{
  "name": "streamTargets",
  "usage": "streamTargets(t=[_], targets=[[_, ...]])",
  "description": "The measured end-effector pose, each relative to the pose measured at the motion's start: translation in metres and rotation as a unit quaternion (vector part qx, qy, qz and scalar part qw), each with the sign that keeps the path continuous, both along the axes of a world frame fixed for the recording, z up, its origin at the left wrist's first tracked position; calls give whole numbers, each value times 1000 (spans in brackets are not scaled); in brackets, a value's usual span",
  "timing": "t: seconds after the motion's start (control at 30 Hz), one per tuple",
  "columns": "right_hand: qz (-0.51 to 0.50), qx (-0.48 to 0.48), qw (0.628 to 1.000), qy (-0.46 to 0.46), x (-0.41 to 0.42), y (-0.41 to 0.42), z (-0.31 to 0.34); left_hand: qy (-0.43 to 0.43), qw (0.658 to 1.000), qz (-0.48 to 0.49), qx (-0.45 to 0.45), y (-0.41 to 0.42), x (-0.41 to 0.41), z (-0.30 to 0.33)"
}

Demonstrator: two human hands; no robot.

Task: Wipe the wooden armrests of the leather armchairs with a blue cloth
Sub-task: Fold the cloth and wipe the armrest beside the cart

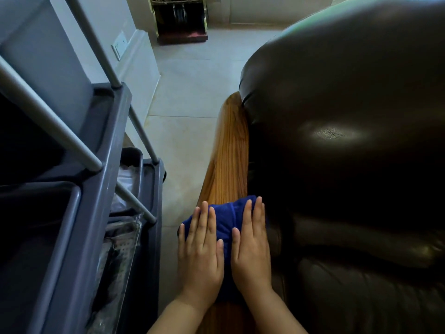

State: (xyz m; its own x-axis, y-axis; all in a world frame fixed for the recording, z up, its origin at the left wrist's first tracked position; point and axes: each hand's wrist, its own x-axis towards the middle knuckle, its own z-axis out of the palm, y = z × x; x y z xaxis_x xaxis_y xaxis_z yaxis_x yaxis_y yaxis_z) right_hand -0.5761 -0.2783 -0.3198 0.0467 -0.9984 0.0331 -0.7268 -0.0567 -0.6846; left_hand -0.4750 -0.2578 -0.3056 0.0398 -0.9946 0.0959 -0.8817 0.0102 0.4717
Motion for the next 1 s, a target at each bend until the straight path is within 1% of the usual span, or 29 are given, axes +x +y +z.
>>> streamTargets(t=[0.2,0.4,0.6,0.7,0.8,0.9,1.0], targets=[[22,-7,1000,12,5,-51,3,41,999,-10,14,-44,8,0],[32,-16,999,7,9,-105,7,58,998,-24,21,-95,11,2],[53,-54,997,19,5,-151,3,30,998,-47,8,-140,9,3],[53,-72,996,31,5,-168,4,38,997,-62,2,-162,9,4],[45,-82,995,41,4,-169,8,43,998,-52,-18,-167,8,10],[25,-97,994,35,4,-161,12,33,996,-20,-83,-150,7,12],[52,-98,992,52,1,-163,16,72,995,-24,-57,-141,6,8]])
